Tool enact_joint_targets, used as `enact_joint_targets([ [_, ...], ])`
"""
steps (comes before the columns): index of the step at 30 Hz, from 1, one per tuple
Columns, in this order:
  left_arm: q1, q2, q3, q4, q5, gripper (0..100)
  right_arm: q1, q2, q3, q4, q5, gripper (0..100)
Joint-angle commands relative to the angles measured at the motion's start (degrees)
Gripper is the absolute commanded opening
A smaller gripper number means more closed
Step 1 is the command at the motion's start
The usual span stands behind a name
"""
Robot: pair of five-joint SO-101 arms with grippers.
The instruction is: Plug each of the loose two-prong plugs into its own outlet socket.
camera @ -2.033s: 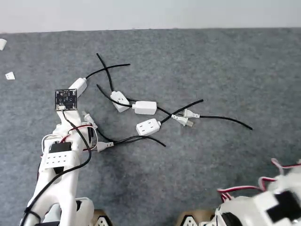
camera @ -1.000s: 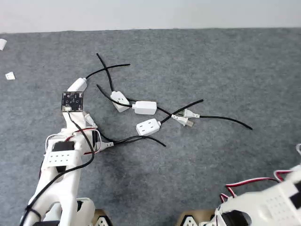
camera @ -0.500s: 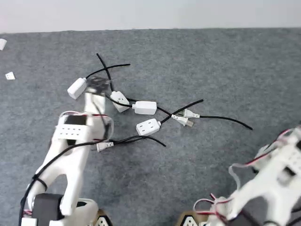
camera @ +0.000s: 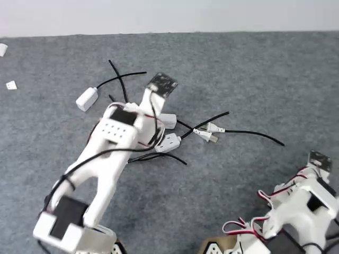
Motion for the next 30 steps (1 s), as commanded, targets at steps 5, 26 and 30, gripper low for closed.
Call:
enact_joint_targets([
  [5, 1.0, 11.6, -9.2, -1.8, -11.1, 19, -2.8, 0.7, -2.3, -0.7, 1.4, 0.9],
  [26, 1.3, 17.3, -19.5, 7.5, -18.1, 19, -5.1, 0.0, -2.0, -0.7, 1.9, 0.8],
  [30, 1.1, 15.6, -19.1, 7.9, -18.2, 19, -5.7, 0.0, -2.0, -0.7, 1.9, 0.8],
])
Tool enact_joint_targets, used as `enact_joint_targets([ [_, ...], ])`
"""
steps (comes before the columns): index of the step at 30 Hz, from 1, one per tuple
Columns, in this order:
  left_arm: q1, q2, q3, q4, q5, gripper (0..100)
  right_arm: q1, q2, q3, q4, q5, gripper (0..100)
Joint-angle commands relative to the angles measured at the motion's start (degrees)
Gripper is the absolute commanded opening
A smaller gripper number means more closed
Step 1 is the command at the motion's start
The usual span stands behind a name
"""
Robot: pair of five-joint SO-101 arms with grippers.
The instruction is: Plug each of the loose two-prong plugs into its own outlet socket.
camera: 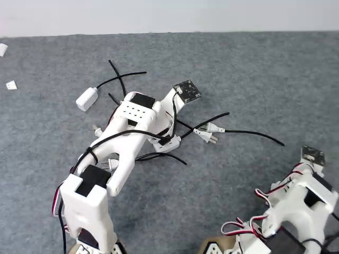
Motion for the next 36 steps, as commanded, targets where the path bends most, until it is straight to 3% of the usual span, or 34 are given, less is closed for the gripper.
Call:
enact_joint_targets([
  [1, -0.1, -4.3, 0.3, 0.9, -0.6, 19, -1.8, -0.5, -1.7, -0.7, 0.6, 0.8],
  [10, 1.6, 2.8, 1.8, -3.8, -0.7, 19, -1.8, -0.5, -1.6, -0.7, 0.6, 0.8],
  [23, 4.0, 8.4, -5.1, 7.7, -0.9, 19, -1.8, -0.5, -1.6, -0.6, 0.6, 0.8],
  [30, 3.4, 8.4, -5.2, 8.3, -3.0, 19, -1.8, -0.5, -1.6, -0.6, 0.6, 0.8],
  [36, 0.6, 8.6, -5.2, 5.2, 0.1, 19, -1.7, -0.5, -1.6, -0.6, 0.6, 0.8],
])
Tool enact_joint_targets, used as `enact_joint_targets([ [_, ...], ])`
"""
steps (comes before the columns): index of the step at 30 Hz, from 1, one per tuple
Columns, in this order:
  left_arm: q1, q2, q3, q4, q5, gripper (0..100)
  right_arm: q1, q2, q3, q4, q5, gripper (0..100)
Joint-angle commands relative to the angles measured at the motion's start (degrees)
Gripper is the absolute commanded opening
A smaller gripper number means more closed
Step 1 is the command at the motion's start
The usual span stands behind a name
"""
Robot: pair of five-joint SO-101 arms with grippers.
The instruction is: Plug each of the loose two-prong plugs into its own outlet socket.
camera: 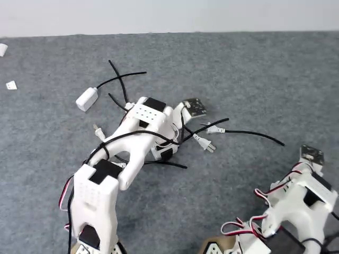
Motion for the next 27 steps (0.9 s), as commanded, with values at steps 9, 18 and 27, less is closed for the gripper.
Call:
enact_joint_targets([
  [9, 4.3, -2.0, -1.0, -0.5, 17.8, 2, -1.5, -0.5, -1.6, -0.8, 0.4, 0.8],
  [18, 10.4, -27.3, 0.5, 12.6, 42.8, 1, -1.5, -0.5, -1.6, -0.9, 0.2, 0.8],
  [27, 6.7, -38.0, 22.3, 5.2, 53.5, 1, -1.5, -0.4, -1.6, -0.9, 0.2, 0.8],
])
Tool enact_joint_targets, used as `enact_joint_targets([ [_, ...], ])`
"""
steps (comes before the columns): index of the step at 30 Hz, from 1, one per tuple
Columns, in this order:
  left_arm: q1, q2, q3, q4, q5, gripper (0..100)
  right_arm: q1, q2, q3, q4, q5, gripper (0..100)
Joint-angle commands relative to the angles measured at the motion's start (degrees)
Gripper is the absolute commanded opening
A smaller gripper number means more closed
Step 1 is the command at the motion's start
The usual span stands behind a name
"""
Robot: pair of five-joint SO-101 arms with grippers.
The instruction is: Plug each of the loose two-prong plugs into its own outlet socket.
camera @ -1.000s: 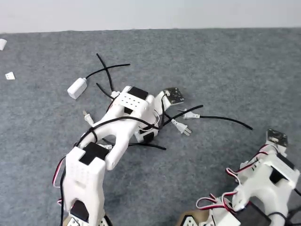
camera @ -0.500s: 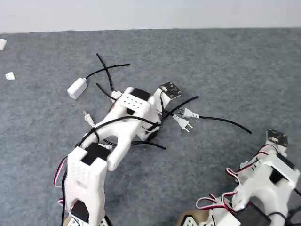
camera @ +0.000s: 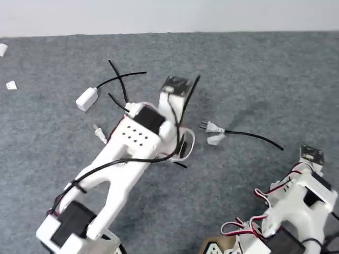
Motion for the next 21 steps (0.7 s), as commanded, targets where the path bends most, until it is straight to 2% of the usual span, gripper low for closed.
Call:
enact_joint_targets([
  [1, -1.5, -4.0, 6.6, -3.7, 1.1, 1, -1.5, -0.4, -1.6, -0.9, 0.2, 0.8],
  [5, 1.8, -7.1, 12.4, -3.4, 1.1, 1, -1.5, -0.4, -1.6, -0.9, 0.2, 0.8],
  [9, 8.6, -12.5, 19.9, -5.0, 1.9, 1, -1.5, -0.4, -1.6, -0.9, 0.2, 0.8],
  [10, 10.1, -14.0, 22.6, -7.6, 4.4, 1, -1.5, -0.4, -1.6, -0.9, 0.2, 0.8],
  [12, 11.2, -17.4, 29.1, -15.6, 14.2, 1, -1.5, -0.4, -1.6, -0.9, 0.2, 0.8],
  [14, 10.0, -21.1, 35.4, -25.3, 24.5, 1, -1.5, -0.3, -1.6, -0.8, 0.2, 0.8],
  [16, 8.4, -24.4, 41.5, -35.3, 31.0, 1, -1.5, -0.3, -1.6, -0.8, 0.2, 0.8],
  [19, 5.8, -28.1, 50.4, -47.2, 31.6, 1, -1.5, -0.3, -1.6, -0.8, 0.2, 0.8],
  [21, 4.5, -29.1, 53.4, -50.5, 30.4, 1, -1.5, -0.3, -1.6, -0.8, 0.2, 0.8],
])
